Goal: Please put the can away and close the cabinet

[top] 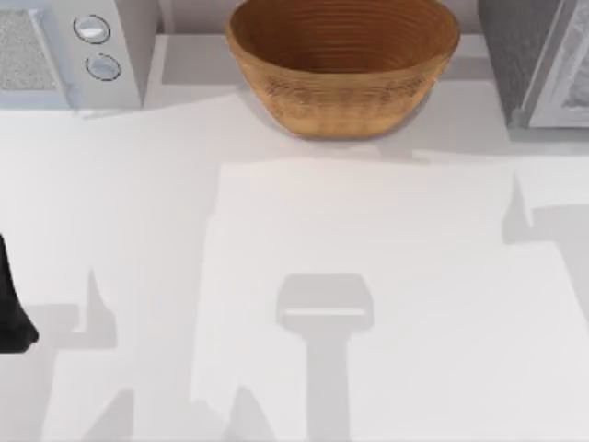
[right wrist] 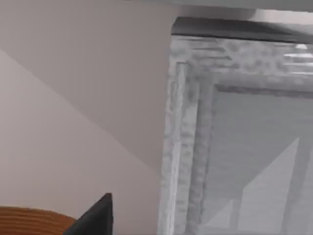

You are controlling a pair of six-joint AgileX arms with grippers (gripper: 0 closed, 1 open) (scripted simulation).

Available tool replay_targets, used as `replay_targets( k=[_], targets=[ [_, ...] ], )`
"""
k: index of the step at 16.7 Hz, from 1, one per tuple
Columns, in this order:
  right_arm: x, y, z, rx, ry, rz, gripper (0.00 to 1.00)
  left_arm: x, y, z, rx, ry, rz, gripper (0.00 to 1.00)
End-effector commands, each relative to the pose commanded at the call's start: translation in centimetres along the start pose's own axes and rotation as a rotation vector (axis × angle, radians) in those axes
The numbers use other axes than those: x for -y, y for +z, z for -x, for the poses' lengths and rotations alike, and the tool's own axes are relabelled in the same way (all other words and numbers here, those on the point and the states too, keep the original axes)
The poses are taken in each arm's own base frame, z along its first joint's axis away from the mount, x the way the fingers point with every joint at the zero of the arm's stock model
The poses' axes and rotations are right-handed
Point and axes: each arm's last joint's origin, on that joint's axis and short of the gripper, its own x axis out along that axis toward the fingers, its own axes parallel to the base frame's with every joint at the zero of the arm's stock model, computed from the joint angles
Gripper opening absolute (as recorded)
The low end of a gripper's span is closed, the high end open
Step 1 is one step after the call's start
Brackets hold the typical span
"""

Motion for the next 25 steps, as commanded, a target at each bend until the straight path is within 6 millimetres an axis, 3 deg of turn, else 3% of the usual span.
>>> replay_targets(
  k=[5, 8, 10, 12, 18, 25],
  targets=[
    [-0.4, -12.7, 3.7, -0.043, -0.018, -0.026, 1.00, 0.0, 0.0, 0.0, 0.000, 0.000, 0.000, 1.00],
    [-0.6, -17.8, 4.4, -0.056, -0.032, -0.043, 1.00, 0.0, 0.0, 0.0, 0.000, 0.000, 0.000, 1.00],
    [-0.7, -19.9, 4.5, -0.063, -0.039, -0.052, 1.00, 0.0, 0.0, 0.0, 0.000, 0.000, 0.000, 1.00],
    [-0.7, -20.8, 4.5, -0.068, -0.044, -0.056, 1.00, 0.0, 0.0, 0.0, 0.000, 0.000, 0.000, 1.00],
    [-0.7, -20.9, 4.5, -0.073, -0.040, -0.056, 1.00, 0.0, 0.0, 0.0, 0.000, 0.000, 0.000, 1.00],
    [1.6, -18.2, 2.8, -0.022, -0.043, -0.044, 1.00, 0.0, 0.0, 0.0, 0.000, 0.000, 0.000, 1.00]
  ],
)
